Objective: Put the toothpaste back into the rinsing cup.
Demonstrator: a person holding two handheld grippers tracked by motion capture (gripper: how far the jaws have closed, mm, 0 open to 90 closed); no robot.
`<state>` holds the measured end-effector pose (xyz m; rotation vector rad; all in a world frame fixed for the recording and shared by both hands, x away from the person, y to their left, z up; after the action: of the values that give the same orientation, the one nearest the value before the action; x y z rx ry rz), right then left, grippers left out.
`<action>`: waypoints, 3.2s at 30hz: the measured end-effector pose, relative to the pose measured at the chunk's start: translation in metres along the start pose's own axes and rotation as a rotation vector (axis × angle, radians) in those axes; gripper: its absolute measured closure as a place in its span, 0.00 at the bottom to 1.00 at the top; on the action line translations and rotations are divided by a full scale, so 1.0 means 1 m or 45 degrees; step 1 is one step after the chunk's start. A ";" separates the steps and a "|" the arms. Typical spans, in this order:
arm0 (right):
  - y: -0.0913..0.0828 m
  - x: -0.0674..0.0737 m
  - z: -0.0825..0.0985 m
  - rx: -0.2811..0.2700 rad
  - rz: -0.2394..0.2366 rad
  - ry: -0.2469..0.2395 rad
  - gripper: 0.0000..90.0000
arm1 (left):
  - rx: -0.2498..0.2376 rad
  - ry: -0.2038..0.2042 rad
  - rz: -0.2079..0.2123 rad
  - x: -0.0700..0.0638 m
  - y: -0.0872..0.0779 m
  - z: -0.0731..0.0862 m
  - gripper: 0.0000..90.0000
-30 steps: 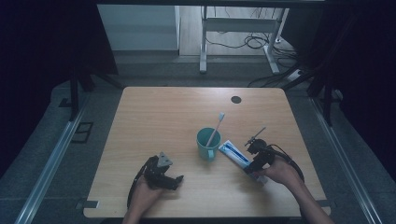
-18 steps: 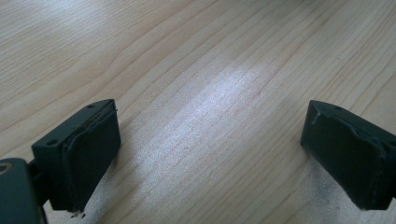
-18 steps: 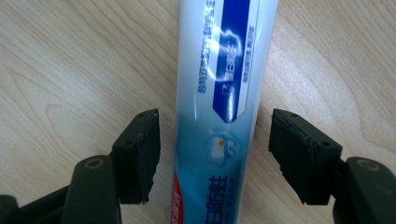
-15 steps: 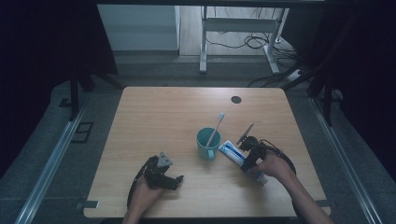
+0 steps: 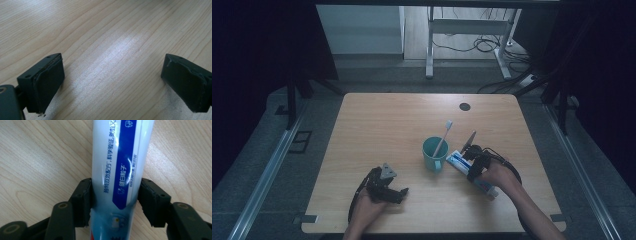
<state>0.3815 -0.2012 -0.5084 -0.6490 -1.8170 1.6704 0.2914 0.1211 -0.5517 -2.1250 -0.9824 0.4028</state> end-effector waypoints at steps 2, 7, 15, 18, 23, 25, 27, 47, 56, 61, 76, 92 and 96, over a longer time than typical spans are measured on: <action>0.001 0.001 -0.001 0.010 0.010 0.005 0.53 | 0.000 0.000 0.000 0.000 0.000 0.000 0.05; -0.001 0.001 -0.002 0.023 0.025 0.007 0.60 | 0.000 0.000 0.000 0.000 0.000 0.000 0.05; -0.008 0.002 0.000 0.003 0.018 -0.003 0.77 | 0.000 0.000 0.000 0.000 0.000 0.000 0.05; -0.009 0.000 0.001 0.000 0.008 0.001 0.78 | 0.000 0.000 0.000 0.000 0.000 0.000 0.05; -0.012 -0.003 0.005 -0.008 -0.013 0.009 0.79 | 0.000 0.000 0.000 0.000 0.000 0.000 0.05; -0.014 -0.003 0.006 -0.017 -0.017 0.016 0.79 | 0.000 0.000 0.000 0.000 0.000 0.000 0.05; -0.017 -0.004 0.007 -0.030 -0.022 0.019 0.80 | 0.000 0.000 0.000 0.000 0.000 0.000 0.05; -0.039 -0.003 0.017 -0.127 -0.038 -0.006 0.80 | 0.000 0.001 0.000 0.000 0.000 0.000 0.05; -0.051 -0.002 0.024 -0.199 -0.039 -0.009 0.80 | 0.000 0.001 0.000 0.000 0.000 0.000 0.05; -0.056 -0.002 0.028 -0.248 -0.039 -0.019 0.80 | 0.000 0.000 0.000 0.000 0.000 0.000 0.05; -0.075 0.005 0.041 -0.408 -0.031 -0.066 0.80 | -0.003 0.004 -0.002 0.000 0.000 0.000 0.05; -0.089 0.009 0.050 -0.606 -0.037 -0.104 0.80 | -0.003 0.005 -0.001 0.000 0.000 0.000 0.05; -0.090 0.009 0.051 -0.650 -0.035 -0.109 0.80 | -0.002 0.004 -0.001 0.000 0.000 0.000 0.05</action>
<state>0.3428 -0.2400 -0.4202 -0.7632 -2.3276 1.2295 0.2918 0.1212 -0.5517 -2.1261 -0.9822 0.3981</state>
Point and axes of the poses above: each handheld gripper's, and its own axes: y roughly forward along the jaws, z roughly out of its underside, x roughly to its left, the point moved 1 cm from there along y, roughly forward along the jaws, and after that the axes turned 4 degrees about -z, right-handed, at the moved point
